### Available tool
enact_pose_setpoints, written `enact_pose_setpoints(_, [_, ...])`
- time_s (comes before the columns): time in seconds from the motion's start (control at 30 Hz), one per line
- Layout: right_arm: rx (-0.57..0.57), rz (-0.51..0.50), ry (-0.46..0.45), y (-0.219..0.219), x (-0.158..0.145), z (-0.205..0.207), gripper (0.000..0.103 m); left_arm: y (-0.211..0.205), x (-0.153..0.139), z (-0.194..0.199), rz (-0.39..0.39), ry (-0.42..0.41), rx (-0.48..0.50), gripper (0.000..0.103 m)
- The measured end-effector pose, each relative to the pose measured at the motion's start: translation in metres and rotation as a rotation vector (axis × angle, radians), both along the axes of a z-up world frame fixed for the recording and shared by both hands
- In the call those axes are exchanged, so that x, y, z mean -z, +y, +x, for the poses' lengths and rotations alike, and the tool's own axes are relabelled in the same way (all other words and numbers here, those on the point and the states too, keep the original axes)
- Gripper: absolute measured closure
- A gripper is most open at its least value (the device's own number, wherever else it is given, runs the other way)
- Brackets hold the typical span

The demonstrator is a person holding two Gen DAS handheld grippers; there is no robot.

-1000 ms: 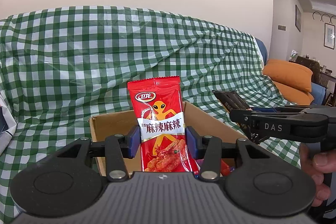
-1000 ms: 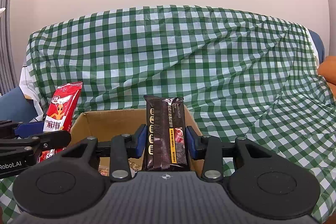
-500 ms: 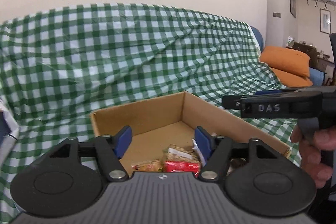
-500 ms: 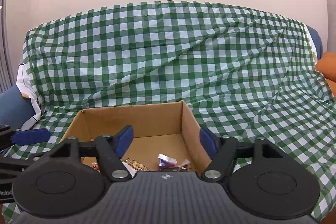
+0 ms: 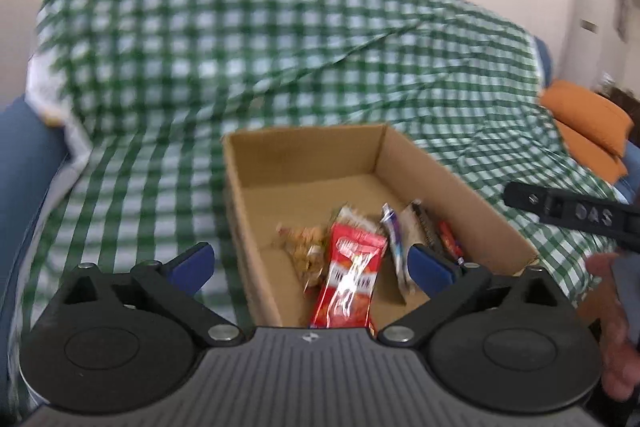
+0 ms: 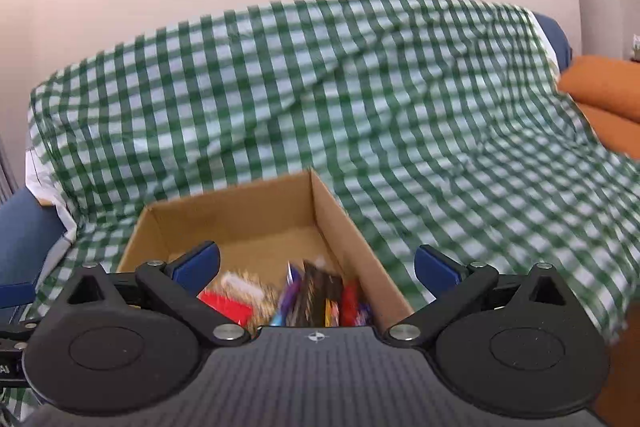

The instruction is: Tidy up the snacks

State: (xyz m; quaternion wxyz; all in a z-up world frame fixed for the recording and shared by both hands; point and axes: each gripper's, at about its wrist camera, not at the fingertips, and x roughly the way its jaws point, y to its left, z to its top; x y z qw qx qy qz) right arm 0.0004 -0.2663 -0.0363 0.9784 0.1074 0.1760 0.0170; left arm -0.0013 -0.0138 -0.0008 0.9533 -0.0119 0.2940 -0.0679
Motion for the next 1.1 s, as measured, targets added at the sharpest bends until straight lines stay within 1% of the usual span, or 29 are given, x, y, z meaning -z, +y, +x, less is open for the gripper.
enact_pose_setpoints(0.1, [-0.009,-0.026,0.041,0.007,0.008,-0.007,0.000,0.006,0.014,-0.003,-0.050,0.077,-0.053,0.000])
enact_pose_setpoints(0.17, [-0.037,-0.070,0.080,0.015,0.012,-0.003,0.000,0.007,0.021,0.000,-0.048,0.127,-0.067,0.000])
enact_pose_setpoints(0.23, [-0.054,-0.118,0.101,0.025,0.014,0.002,0.000,0.007,0.025,0.006,-0.022,0.152,-0.068,0.000])
enact_pose_setpoints(0.3, [-0.065,-0.142,0.100,0.032,0.015,0.003,0.000,0.009,0.026,0.009,-0.014,0.156,-0.075,0.000])
enact_pose_setpoints(0.4, [-0.093,-0.159,0.112,0.042,0.016,0.006,0.001,0.013,0.027,0.011,-0.029,0.169,-0.087,0.000])
enact_pose_setpoints(0.57, [-0.115,-0.182,0.123,0.052,0.017,0.008,0.000,0.015,0.030,0.011,-0.032,0.184,-0.094,0.000])
enact_pose_setpoints(1.1, [-0.119,-0.197,0.124,0.051,0.020,0.009,0.000,0.013,0.028,0.010,-0.028,0.180,-0.093,0.000])
